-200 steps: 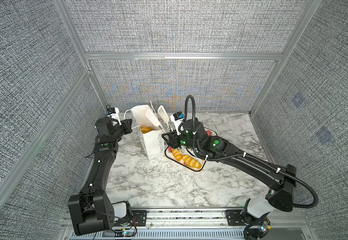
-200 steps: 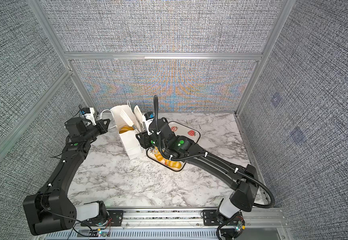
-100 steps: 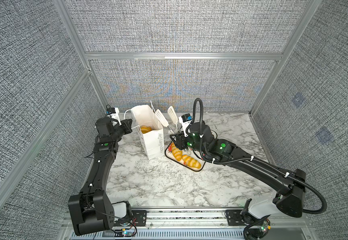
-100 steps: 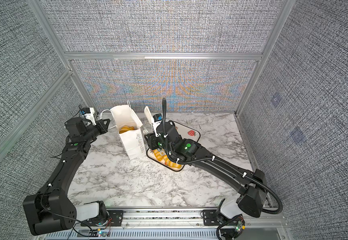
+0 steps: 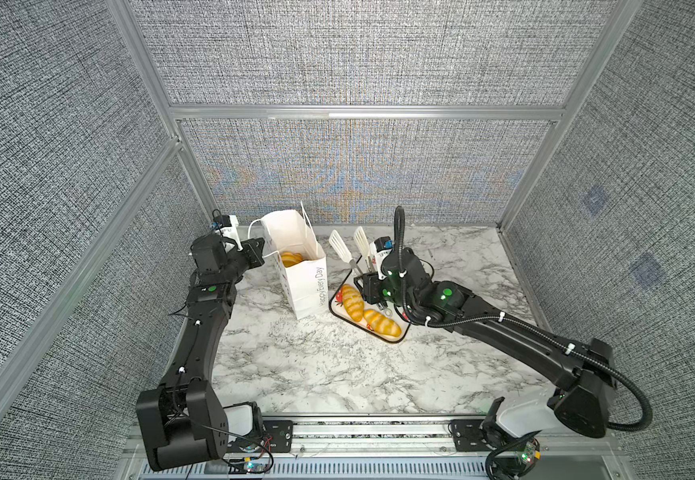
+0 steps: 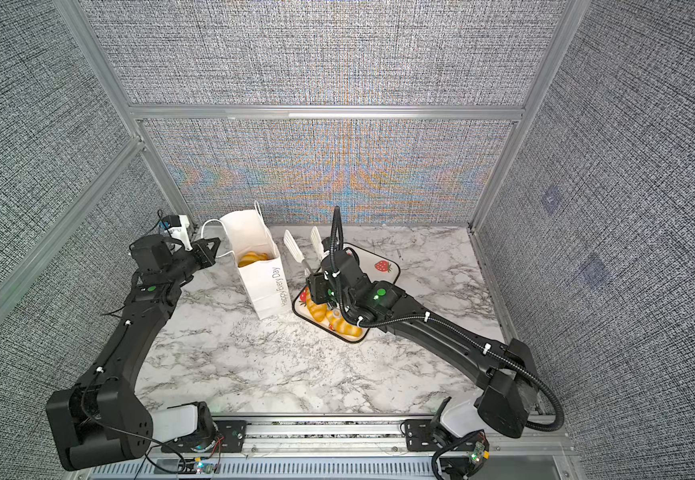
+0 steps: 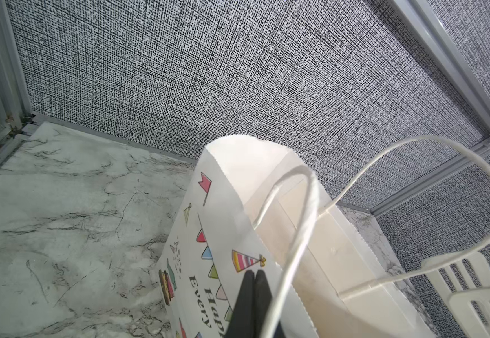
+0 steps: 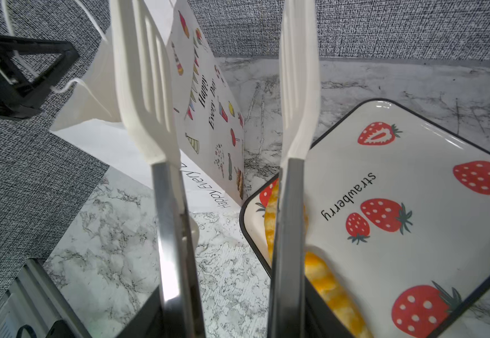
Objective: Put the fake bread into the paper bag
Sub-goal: 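Raise the open tongs from the bag and move back over the tray, then lower the open tongs around another striped croissant on the tray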
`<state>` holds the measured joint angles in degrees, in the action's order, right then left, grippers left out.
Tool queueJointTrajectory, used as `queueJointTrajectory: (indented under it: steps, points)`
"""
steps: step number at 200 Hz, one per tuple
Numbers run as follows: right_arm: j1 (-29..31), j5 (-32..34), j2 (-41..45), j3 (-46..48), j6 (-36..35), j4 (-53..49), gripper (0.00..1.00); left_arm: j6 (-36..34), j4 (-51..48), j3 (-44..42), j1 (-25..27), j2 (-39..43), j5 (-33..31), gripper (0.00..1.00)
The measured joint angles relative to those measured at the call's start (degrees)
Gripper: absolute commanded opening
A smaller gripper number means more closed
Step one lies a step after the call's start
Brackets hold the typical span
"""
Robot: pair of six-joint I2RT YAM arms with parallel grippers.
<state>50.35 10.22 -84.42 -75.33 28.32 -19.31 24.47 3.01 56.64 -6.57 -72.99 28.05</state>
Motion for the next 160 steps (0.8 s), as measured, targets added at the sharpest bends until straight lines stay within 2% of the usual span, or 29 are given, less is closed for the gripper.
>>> queueJointTrajectory:
  steps: [160]
  points:
    - [-1.25, -1.64, -8.33, 0.83, 6.40, -11.82, 0.53, 0.24, 0.31, -0.20, -0.02, -0.07, 0.39, 0.00]
